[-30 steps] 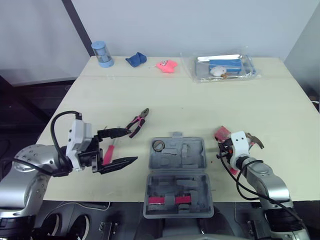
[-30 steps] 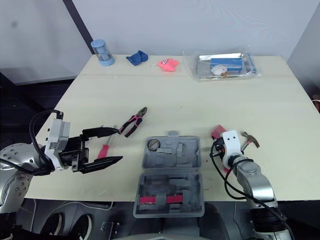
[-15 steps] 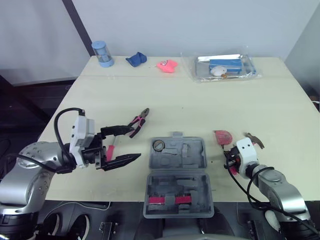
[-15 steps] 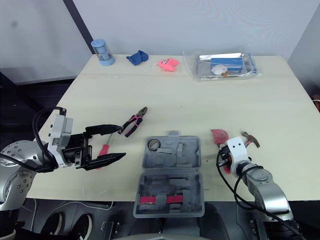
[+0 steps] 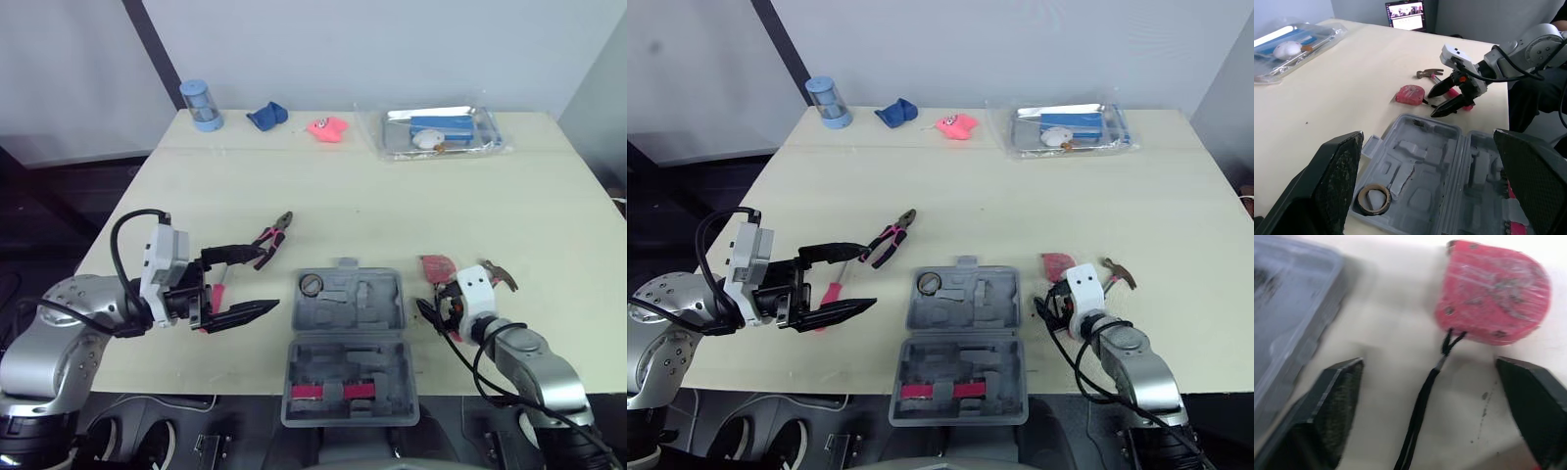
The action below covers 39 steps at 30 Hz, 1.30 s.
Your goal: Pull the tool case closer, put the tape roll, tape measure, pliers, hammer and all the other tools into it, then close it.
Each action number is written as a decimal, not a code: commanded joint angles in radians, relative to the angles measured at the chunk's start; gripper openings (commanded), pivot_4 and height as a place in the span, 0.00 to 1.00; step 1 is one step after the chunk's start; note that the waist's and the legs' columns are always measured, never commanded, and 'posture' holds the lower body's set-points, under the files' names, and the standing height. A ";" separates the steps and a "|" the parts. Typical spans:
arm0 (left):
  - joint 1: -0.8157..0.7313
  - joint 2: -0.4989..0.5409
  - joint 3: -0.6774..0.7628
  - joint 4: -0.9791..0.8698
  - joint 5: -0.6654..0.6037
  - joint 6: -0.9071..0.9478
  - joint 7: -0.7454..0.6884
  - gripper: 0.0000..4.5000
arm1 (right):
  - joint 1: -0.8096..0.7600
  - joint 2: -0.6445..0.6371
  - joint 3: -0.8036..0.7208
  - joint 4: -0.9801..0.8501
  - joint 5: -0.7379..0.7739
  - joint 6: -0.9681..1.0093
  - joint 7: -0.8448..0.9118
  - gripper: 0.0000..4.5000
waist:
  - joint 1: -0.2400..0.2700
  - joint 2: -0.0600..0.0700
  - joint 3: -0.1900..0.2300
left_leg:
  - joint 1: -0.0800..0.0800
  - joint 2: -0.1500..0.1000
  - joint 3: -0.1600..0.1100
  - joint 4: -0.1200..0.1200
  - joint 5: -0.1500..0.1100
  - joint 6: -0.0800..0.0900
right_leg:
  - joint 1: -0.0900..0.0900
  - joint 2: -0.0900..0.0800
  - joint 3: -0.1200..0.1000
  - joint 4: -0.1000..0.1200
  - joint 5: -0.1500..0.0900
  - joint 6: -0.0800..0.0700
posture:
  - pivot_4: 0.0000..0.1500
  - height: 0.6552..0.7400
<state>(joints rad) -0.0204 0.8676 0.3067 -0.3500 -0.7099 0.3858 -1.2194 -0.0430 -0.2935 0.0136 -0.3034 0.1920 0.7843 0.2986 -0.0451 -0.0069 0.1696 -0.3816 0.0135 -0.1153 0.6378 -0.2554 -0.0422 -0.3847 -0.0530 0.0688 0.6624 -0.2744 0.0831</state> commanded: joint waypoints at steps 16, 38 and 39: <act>-0.017 0.005 0.016 -0.035 -0.029 0.000 -0.010 1.00 | 0.024 -0.047 0.039 -0.033 0.003 -0.004 0.052 0.01 | 0.000 0.000 0.000 | 0.000 0.000 0.000 0.000 0.000 0.000 | 0.000 0.000 0.000 0.000 0.000 0.000 | 1.00 1.00; 0.006 0.033 0.018 -0.035 -0.051 0.006 -0.092 1.00 | 0.339 -0.326 0.060 -0.262 0.181 0.024 0.352 0.01 | 0.003 -0.001 0.000 | 0.000 0.000 0.000 0.000 0.000 0.000 | 0.000 0.000 0.000 -0.001 0.000 0.000 | 1.00 1.00; 0.011 0.037 0.020 -0.036 -0.052 0.005 -0.100 1.00 | 0.343 -0.331 0.063 -0.264 0.187 0.025 0.358 0.01 | 0.003 -0.001 0.000 | 0.000 0.000 0.000 0.000 0.000 0.000 | 0.000 0.000 0.000 -0.001 0.000 0.000 | 1.00 1.00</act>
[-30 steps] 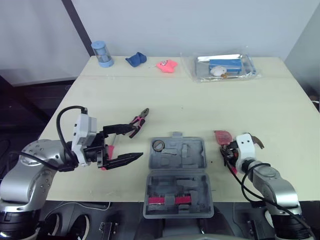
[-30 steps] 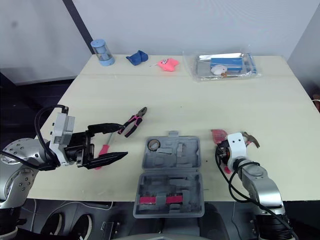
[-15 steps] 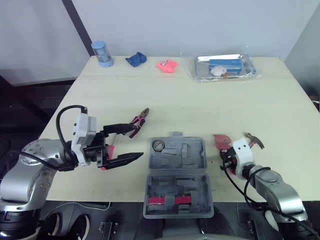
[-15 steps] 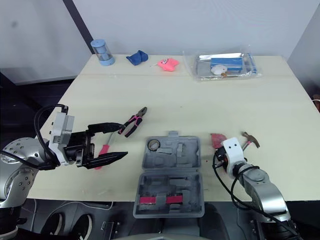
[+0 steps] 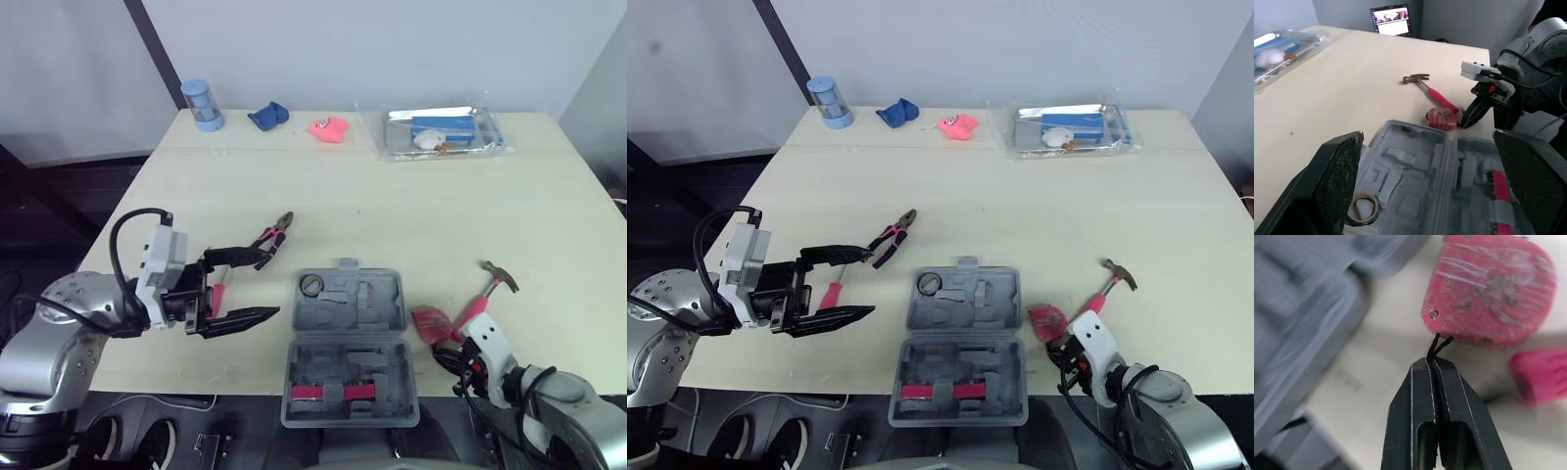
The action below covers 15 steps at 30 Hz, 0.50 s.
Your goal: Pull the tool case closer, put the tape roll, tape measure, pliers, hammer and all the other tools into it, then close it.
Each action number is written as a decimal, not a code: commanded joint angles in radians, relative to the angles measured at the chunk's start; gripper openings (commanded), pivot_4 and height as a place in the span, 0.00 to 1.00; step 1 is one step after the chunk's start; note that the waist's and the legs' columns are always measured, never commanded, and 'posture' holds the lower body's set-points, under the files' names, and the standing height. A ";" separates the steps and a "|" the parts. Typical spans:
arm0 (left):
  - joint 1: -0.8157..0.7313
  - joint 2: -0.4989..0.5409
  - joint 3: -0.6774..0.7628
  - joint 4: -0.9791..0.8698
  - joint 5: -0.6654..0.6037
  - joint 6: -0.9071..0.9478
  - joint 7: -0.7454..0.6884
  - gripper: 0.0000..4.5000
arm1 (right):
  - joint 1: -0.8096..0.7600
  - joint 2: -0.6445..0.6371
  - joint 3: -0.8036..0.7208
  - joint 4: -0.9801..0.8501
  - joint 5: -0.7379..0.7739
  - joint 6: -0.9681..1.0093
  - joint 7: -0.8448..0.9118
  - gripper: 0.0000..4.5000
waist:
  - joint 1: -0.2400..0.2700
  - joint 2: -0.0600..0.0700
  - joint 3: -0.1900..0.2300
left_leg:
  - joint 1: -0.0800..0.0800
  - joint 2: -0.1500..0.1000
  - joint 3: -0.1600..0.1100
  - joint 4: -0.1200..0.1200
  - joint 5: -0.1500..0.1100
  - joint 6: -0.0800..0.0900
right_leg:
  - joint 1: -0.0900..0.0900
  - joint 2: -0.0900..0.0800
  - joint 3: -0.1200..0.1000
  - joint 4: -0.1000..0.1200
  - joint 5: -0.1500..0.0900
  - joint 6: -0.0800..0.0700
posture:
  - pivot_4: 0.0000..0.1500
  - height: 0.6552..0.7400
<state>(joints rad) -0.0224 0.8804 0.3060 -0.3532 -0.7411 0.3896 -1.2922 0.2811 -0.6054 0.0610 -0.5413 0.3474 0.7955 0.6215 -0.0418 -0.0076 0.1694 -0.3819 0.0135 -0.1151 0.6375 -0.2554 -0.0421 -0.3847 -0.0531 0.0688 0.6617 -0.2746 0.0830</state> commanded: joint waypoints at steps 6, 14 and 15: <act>0.049 0.047 0.032 -0.025 -0.021 -0.015 -0.087 1.00 | 0.029 -0.043 0.033 0.002 0.021 -0.021 0.059 0.01 | 0.000 0.000 0.000 | 0.000 0.000 0.000 0.000 0.000 0.000 | 0.000 0.000 0.000 0.000 0.000 0.000 | 1.00 1.00; 0.058 0.058 0.029 0.008 -0.009 -0.045 -0.158 1.00 | 0.032 -0.049 0.040 0.024 0.012 -0.072 0.074 0.01 | -0.001 0.000 0.000 | 0.000 0.000 0.000 0.000 0.000 0.000 | 0.000 0.000 0.000 0.000 0.000 0.000 | 1.00 1.00; 0.056 0.058 0.026 0.012 -0.007 -0.050 -0.166 1.00 | 0.031 -0.051 0.040 0.022 0.014 -0.072 0.075 0.01 | 0.000 0.000 0.000 | 0.000 0.000 0.000 0.000 0.000 0.000 | 0.000 0.000 0.000 0.000 0.000 0.000 | 1.00 1.00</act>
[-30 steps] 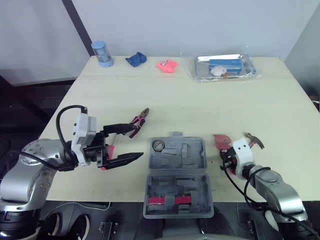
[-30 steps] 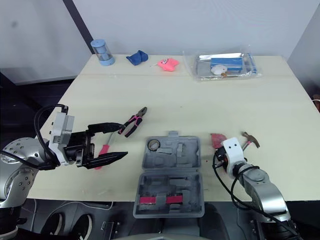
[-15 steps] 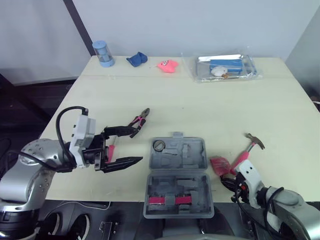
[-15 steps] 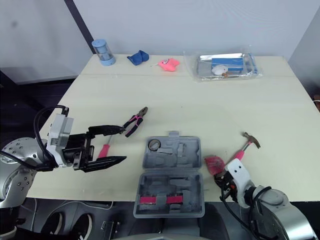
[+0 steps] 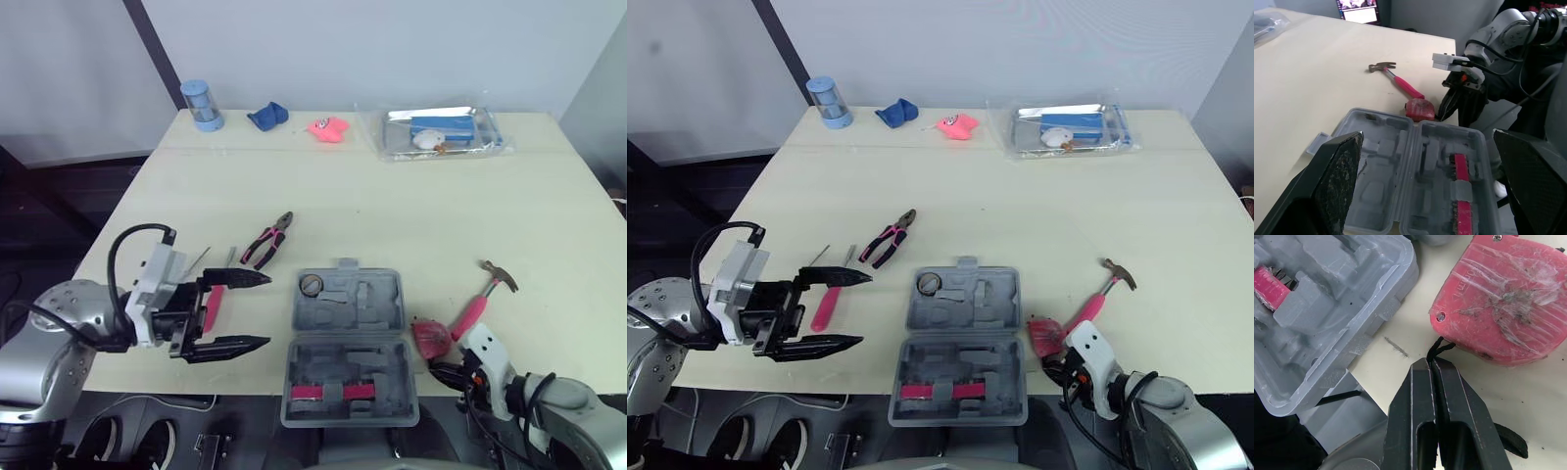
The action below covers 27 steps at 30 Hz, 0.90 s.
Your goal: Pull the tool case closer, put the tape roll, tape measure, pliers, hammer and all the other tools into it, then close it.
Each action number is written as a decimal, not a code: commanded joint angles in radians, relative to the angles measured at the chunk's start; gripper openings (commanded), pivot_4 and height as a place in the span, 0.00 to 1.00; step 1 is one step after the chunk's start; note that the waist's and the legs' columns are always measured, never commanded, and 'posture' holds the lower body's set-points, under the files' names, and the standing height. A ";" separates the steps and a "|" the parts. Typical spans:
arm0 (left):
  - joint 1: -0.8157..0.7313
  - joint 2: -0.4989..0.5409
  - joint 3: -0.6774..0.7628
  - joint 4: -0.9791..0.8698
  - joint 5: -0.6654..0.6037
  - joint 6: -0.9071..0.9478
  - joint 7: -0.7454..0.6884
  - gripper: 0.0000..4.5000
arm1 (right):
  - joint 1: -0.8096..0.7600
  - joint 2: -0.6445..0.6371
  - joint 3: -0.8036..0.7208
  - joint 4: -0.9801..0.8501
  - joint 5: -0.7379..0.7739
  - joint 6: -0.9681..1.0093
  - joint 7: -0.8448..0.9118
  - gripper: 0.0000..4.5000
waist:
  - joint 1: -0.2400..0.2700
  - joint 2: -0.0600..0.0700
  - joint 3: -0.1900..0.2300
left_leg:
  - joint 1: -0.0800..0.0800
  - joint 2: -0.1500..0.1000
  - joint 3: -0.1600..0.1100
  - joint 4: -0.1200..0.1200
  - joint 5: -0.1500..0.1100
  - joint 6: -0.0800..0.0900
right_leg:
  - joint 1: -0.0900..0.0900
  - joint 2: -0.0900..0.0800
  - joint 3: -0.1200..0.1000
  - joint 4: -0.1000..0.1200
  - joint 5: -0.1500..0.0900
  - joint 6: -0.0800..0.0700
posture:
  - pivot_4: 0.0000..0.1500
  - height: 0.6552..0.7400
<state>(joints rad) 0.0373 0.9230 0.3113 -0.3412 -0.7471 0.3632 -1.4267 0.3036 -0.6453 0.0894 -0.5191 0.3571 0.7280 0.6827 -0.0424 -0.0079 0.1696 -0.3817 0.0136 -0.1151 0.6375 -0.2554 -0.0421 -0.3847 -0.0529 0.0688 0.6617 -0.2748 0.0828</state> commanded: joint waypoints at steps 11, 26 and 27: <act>-0.023 0.010 0.009 0.056 0.025 -0.090 -0.090 1.00 | 0.052 -0.082 -0.061 -0.081 0.065 -0.047 0.096 0.51 | 0.001 0.000 0.000 | 0.000 0.000 0.000 0.000 0.000 0.000 | 0.000 0.000 0.000 0.000 0.000 0.000 | 1.00 1.00; -0.052 0.012 -0.016 0.126 0.050 -0.178 -0.166 1.00 | -0.165 -0.163 -0.076 0.321 -0.066 -0.725 0.482 0.99 | 0.001 -0.003 0.002 | 0.000 0.000 0.001 0.000 0.000 0.000 | 0.001 0.000 0.000 0.000 0.000 0.000 | 1.00 1.00; -0.056 0.012 -0.020 0.126 0.050 -0.181 -0.166 1.00 | -0.193 -0.163 -0.058 0.363 -0.084 -0.768 0.504 0.99 | 0.001 -0.003 0.003 | 0.000 0.000 0.001 0.000 0.000 0.000 | 0.001 0.000 0.000 0.000 0.000 0.000 | 1.00 1.00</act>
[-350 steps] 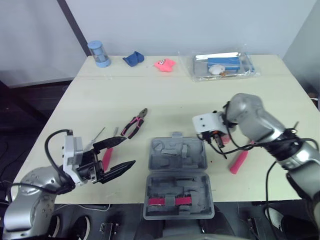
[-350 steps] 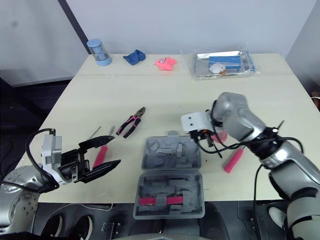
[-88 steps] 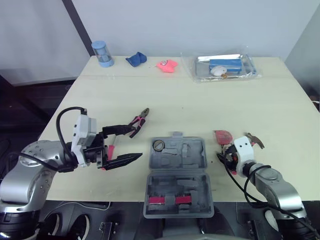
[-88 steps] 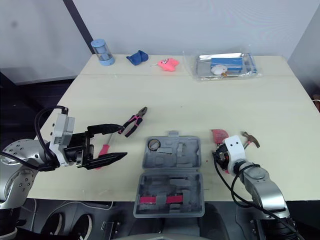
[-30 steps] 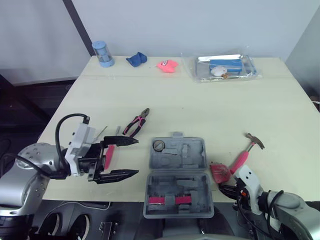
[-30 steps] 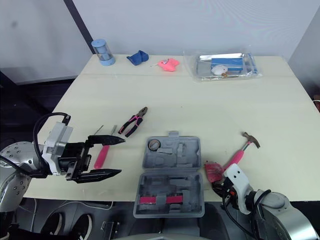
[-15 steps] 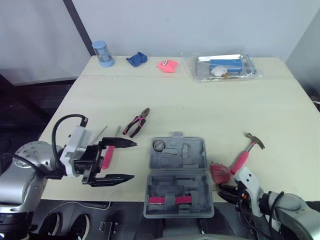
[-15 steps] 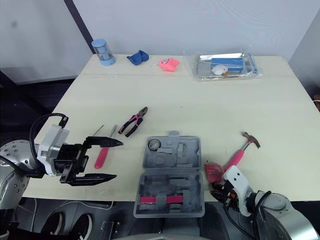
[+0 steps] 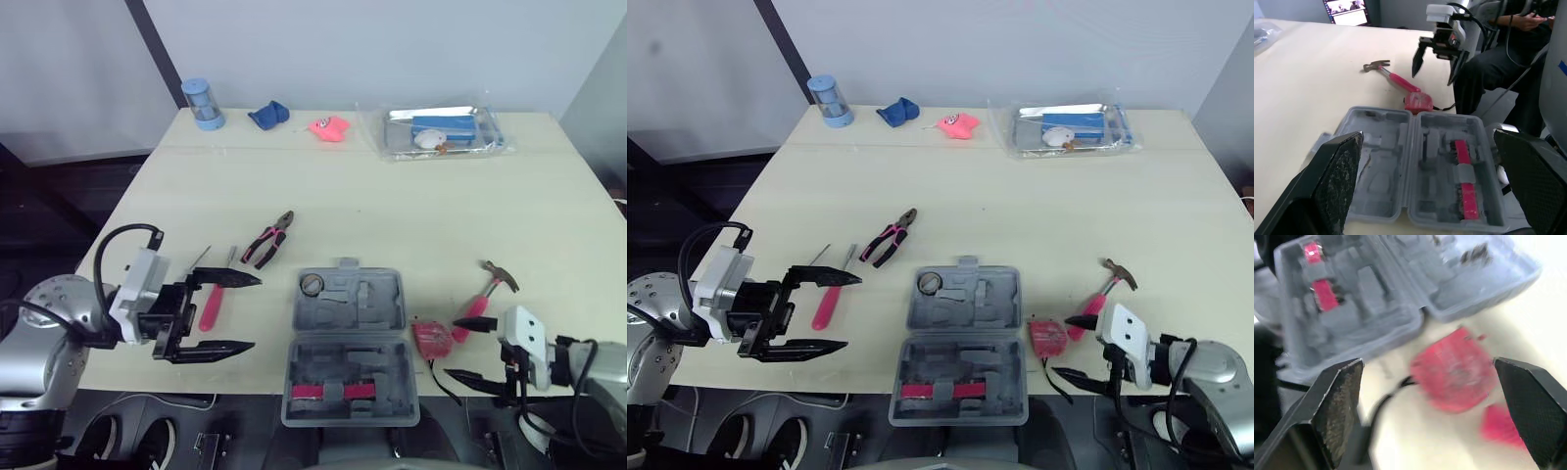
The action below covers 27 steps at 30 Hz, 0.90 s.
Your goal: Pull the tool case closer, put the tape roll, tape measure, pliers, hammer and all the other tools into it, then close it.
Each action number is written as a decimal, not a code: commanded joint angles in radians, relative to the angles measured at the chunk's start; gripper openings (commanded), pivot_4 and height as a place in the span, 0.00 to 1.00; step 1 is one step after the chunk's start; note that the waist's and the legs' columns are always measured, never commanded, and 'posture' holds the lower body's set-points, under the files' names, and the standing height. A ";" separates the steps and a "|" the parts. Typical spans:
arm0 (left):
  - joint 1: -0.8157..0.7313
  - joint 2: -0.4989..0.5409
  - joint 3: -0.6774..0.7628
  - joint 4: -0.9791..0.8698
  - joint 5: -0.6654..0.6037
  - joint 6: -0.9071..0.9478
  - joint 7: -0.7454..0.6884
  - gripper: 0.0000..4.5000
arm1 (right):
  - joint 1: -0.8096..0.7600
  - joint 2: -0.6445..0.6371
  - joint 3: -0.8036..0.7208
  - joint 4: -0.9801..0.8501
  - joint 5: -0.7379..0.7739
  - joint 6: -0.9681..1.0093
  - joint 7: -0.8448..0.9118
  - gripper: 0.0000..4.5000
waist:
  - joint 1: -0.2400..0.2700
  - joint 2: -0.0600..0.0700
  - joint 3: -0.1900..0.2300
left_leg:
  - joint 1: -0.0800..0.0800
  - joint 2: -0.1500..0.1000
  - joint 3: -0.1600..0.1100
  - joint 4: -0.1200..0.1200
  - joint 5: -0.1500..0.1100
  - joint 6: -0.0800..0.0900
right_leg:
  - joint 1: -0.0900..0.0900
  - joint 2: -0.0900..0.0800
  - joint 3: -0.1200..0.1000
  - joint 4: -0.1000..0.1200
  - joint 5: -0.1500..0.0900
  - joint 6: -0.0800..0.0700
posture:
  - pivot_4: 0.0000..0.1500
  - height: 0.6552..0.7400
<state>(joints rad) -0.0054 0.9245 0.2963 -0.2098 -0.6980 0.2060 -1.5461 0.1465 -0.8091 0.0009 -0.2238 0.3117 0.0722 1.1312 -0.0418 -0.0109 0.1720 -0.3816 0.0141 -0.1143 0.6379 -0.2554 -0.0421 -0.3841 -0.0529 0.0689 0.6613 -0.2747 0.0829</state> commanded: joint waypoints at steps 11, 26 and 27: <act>-0.016 0.015 -0.023 -0.034 0.000 -0.030 -0.027 1.00 | -0.295 -0.003 0.184 0.317 -0.207 -0.254 0.144 0.99 | -0.001 0.000 0.002 | 0.000 0.000 0.000 0.000 0.000 0.000 | 0.000 0.000 0.000 0.001 0.000 0.000 | 1.00 1.00; -0.015 0.001 -0.031 -0.052 -0.007 -0.017 -0.002 1.00 | -0.391 0.015 0.284 0.336 -0.286 -0.181 0.156 0.99 | -0.002 0.000 0.002 | 0.000 0.000 0.000 0.000 0.000 0.000 | 0.000 0.000 0.000 0.001 0.000 0.000 | 1.00 1.00; -0.017 0.001 -0.031 -0.052 -0.007 -0.015 0.000 1.00 | -0.393 0.019 0.284 0.337 -0.286 -0.179 0.155 0.99 | -0.002 0.000 0.002 | 0.000 0.000 0.000 0.000 0.000 0.000 | 0.000 0.000 0.000 0.001 0.000 0.000 | 1.00 1.00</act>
<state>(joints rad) -0.0160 0.9233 0.2618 -0.2322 -0.6926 0.1911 -1.5402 -0.2329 -0.7939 0.2877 0.1272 0.0237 -0.1117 1.2833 -0.0441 -0.0109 0.1743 -0.3813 0.0143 -0.1142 0.6383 -0.2553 -0.0422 -0.3843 -0.0527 0.0689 0.6623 -0.2745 0.0828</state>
